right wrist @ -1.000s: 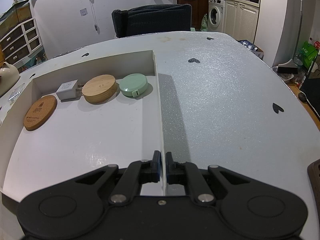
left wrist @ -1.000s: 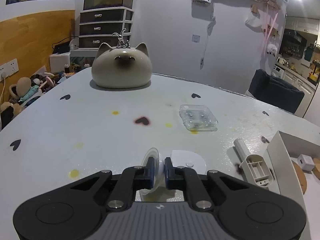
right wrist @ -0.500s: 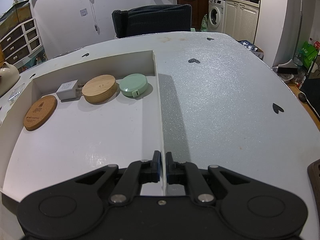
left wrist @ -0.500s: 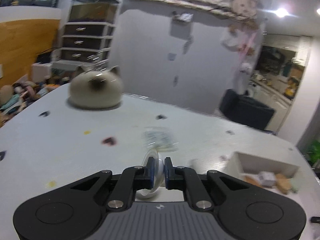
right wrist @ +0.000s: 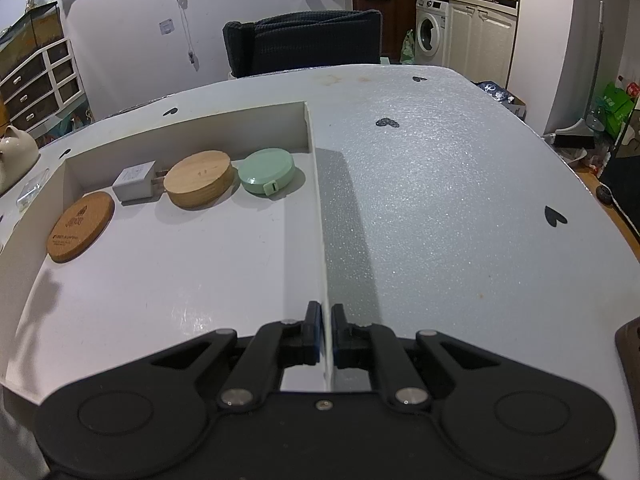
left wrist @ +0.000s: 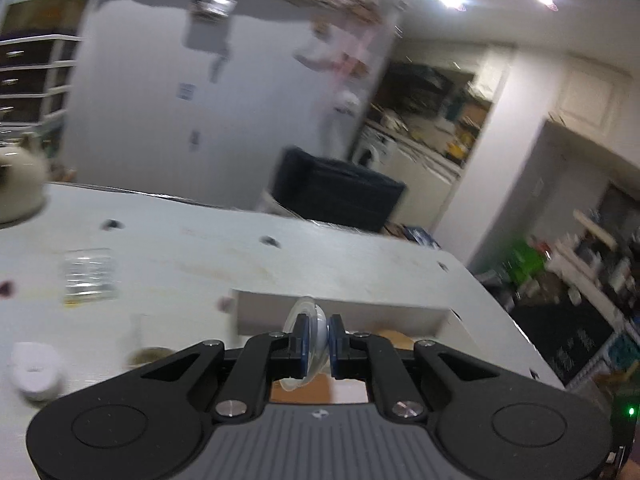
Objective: Organize rigid objects
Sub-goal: 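Carry the suction-cup hook into the tray and release it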
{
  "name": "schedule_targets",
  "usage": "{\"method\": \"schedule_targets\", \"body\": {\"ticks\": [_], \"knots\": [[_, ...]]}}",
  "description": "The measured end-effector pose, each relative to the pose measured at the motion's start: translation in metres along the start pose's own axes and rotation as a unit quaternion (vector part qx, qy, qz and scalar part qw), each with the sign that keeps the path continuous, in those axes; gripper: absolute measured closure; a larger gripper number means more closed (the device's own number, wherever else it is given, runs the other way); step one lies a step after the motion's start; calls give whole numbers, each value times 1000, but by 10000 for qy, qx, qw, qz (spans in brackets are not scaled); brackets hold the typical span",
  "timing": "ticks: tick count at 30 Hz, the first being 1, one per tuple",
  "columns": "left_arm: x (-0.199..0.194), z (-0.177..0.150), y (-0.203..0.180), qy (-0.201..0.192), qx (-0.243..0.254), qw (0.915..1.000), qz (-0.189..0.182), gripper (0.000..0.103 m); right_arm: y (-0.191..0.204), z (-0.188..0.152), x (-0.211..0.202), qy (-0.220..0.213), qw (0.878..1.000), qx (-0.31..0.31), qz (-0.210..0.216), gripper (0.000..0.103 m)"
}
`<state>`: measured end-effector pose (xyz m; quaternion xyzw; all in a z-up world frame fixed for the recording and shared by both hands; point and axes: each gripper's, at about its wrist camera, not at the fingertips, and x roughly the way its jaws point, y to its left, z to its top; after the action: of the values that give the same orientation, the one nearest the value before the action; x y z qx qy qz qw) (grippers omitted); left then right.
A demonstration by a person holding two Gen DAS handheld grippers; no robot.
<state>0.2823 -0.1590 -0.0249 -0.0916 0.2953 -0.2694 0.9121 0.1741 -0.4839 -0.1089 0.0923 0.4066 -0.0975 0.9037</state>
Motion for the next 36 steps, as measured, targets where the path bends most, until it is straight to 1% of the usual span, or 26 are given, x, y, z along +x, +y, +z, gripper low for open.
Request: {"method": "schedule_targets", "body": {"ticks": [6,10,13,16,18,21,23,26,27,29,30,31,36], "knots": [[52,-9,-57,522,209,9969,-554,93,-2,-3,-1,-42,10000,46,35,96],[82,-21,-85,850,106,9912,-1007,93,-2,-3,-2,-63,9999,90,31,96],[108,-31,-94,1084,-298,9834,-1427,93,-2,-3,-1,-67,9999,79,24,96],[132,-40,-97,1296,-653,9744,-1717,93,-3,-3,-1,-66,9999,73,56,97],[144,-47,-100,1454,-808,9689,-1830,93,-3,-3,-1,-70,9999,70,76,97],[162,-58,-98,1732,-1127,9574,-2018,93,-4,-3,-1,-70,9999,77,99,97],[170,-62,-97,1859,-1215,9544,-1993,93,-5,-4,-1,-75,9999,88,114,97],[170,-63,-91,1806,-1261,9562,-1926,89,-6,-4,-1,-78,9998,94,134,97],[168,-61,-90,1756,-1240,9591,-1844,90,-6,-4,-1,-81,9998,93,138,97],[168,-57,-89,1710,-1088,9664,-1580,84,-6,-4,-1,-83,9998,90,140,97],[166,-56,-86,1711,-1011,9693,-1444,77,-6,-4,-1,-83,9998,92,139,97],[166,-56,-84,1714,-950,9713,-1347,73,-6,-4,-1,-84,9998,91,139,97],[163,-55,-79,1723,-656,9775,-1028,71,-6,-4,-1,-81,9998,92,136,97]]}}
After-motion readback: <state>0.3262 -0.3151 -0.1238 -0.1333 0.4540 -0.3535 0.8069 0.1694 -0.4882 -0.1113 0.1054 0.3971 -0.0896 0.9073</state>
